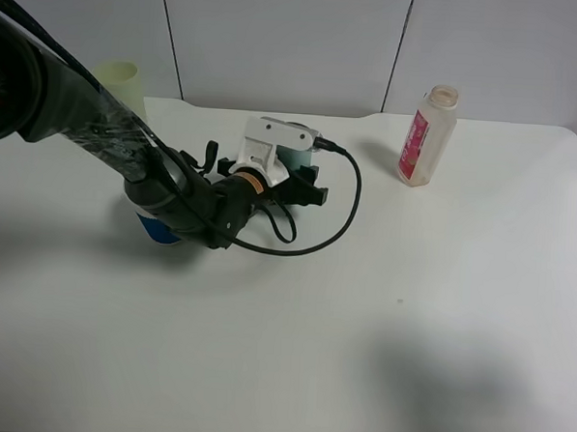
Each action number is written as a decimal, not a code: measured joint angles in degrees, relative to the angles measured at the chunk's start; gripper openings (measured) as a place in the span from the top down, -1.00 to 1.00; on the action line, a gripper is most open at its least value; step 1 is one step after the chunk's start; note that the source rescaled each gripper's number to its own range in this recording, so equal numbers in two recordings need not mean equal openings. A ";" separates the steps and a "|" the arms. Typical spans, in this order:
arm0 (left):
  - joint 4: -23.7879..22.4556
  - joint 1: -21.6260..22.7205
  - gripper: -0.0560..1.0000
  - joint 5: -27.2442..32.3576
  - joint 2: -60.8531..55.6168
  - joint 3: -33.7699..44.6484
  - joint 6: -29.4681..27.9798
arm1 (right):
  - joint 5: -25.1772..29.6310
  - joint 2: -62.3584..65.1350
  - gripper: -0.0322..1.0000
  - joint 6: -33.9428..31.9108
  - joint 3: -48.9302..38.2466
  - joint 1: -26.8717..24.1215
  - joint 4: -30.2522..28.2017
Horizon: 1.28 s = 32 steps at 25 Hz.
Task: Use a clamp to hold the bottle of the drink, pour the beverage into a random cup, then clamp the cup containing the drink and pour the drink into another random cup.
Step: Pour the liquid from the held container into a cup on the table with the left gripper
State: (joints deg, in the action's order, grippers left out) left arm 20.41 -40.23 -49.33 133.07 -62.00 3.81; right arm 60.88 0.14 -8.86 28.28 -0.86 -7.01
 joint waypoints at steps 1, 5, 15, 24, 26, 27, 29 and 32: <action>0.00 0.00 0.89 0.00 0.00 0.00 0.00 | 0.00 0.00 -1.00 0.00 0.00 0.00 0.00; -0.59 0.00 0.89 4.04 -1.97 0.05 0.00 | 0.00 0.00 -1.00 0.00 0.00 0.00 0.00; -4.95 0.67 0.89 10.38 -8.81 0.20 0.00 | 0.00 0.00 -1.00 0.00 0.00 0.00 0.00; -11.06 3.73 0.89 17.20 -14.59 0.27 0.00 | 0.00 0.00 -1.00 0.00 0.00 0.00 0.00; -14.39 5.68 0.89 20.23 -16.89 0.27 -0.16 | 0.00 0.00 -1.00 0.00 0.00 0.00 0.00; -14.39 5.68 0.89 20.23 -16.89 0.27 -0.16 | 0.00 0.00 -1.00 0.00 0.00 0.00 0.00; -16.88 7.60 0.89 22.62 -18.87 0.27 -0.91 | 0.00 0.00 -1.00 0.00 0.00 0.00 0.00; -19.76 8.94 0.89 24.63 -20.35 0.27 -2.05 | 0.00 0.00 -1.00 0.00 0.00 0.00 0.00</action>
State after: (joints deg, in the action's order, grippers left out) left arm 0.64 -31.29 -24.70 112.71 -61.72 1.75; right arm 60.88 0.14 -8.86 28.28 -0.86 -7.01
